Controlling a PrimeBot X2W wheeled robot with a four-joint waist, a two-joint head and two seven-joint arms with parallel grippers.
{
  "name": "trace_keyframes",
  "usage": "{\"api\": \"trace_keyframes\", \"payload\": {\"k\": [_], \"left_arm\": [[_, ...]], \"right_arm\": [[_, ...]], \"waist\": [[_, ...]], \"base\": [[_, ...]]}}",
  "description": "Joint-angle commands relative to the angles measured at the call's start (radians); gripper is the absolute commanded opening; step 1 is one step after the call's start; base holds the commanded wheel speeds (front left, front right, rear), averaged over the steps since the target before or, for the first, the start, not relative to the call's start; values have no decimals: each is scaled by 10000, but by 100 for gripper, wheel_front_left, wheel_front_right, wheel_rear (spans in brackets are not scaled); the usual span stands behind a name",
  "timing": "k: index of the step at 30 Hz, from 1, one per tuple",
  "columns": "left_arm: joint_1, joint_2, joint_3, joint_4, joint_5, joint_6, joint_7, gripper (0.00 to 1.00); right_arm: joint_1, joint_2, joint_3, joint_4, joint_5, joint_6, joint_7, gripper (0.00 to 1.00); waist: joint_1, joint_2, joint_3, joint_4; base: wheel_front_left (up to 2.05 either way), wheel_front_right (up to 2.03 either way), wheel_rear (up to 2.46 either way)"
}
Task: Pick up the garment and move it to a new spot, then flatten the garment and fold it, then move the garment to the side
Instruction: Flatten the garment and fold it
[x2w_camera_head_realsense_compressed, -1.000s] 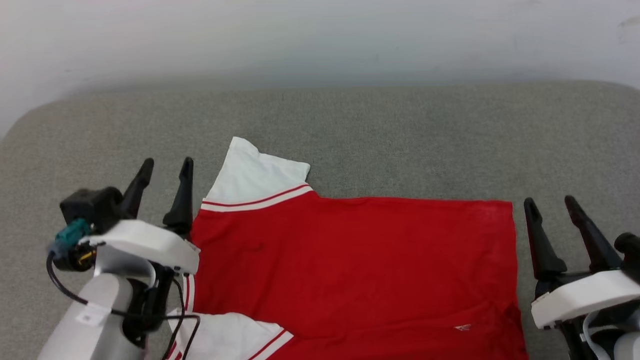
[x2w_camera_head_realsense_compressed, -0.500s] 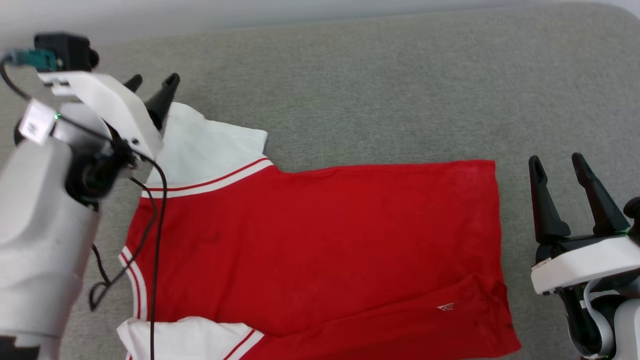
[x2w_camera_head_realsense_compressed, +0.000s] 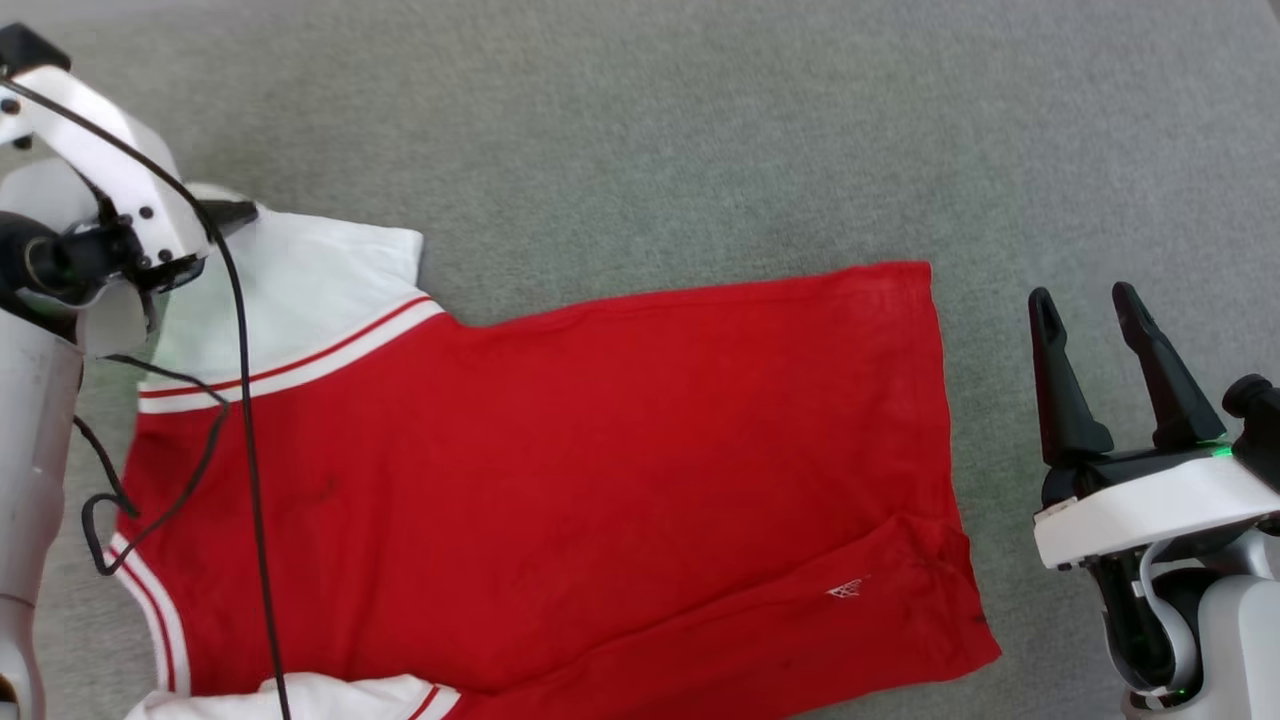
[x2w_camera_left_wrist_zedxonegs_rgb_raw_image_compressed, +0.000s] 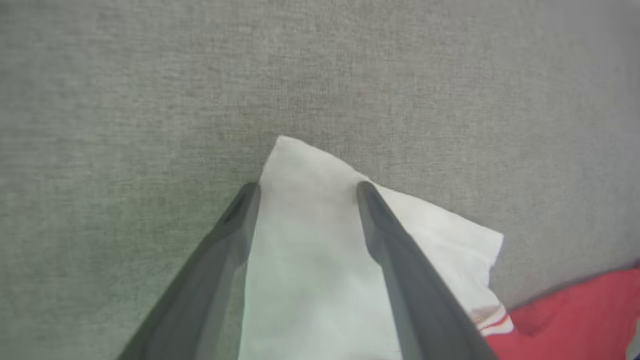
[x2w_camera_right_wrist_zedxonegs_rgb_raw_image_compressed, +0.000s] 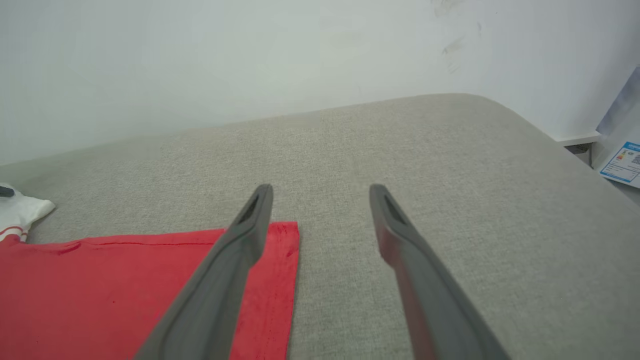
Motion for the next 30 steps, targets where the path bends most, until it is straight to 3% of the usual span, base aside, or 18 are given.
{"api": "trace_keyframes", "payload": {"k": [1, 7, 8, 9, 10, 15, 19, 23, 30], "left_arm": [[26, 58, -7, 180, -67, 94, 193, 100], [959, -175, -372, 1080, -266, 508, 1472, 100], [1135, -274, -373, 1190, -350, 551, 1600, 67], [1263, -385, -353, 1219, -403, 567, 1602, 18], [1368, -481, -384, 1264, -454, 582, 1688, 0], [1307, -669, -375, 1091, -465, 291, 1162, 0], [861, -500, -314, 841, -236, -84, 327, 0], [373, -475, -223, 613, -73, -465, -610, 0], [-140, -798, -511, 356, 228, -998, -1345, 0]], "right_arm": [[-190, 69, 46, 41, 67, -6, -117, 100], [-226, 131, 2, 313, 186, -6, -239, 100], [-231, 132, -3, 345, 203, -6, -227, 100], [-247, 136, -17, 374, 230, -4, -218, 100], [-265, 143, -31, 409, 270, -6, -176, 100], [-430, 128, -89, 535, 492, -4, 162, 100], [-695, -209, -71, 918, 978, -6, 839, 100], [-1218, -749, -59, 1704, 1462, -6, 1834, 100], [-2428, -1956, 687, 3194, 2001, -6, 3928, 100]], "waist": [[-2, 0, 302, -210], [-2, 0, 483, -310], [-2, 0, 485, -311], [-2, 0, 489, -299], [-2, 0, 485, -281], [-2, 0, 351, -110], [-2, 0, 55, 74], [-2, 0, -274, 342], [-2, 0, -423, 1024]], "base": [[0, 0, 0], [0, 0, 0], [0, 0, 0], [0, 0, 0], [0, 0, 0], [0, 0, 0], [0, 0, 0], [0, 0, 0], [0, 0, 0]]}}
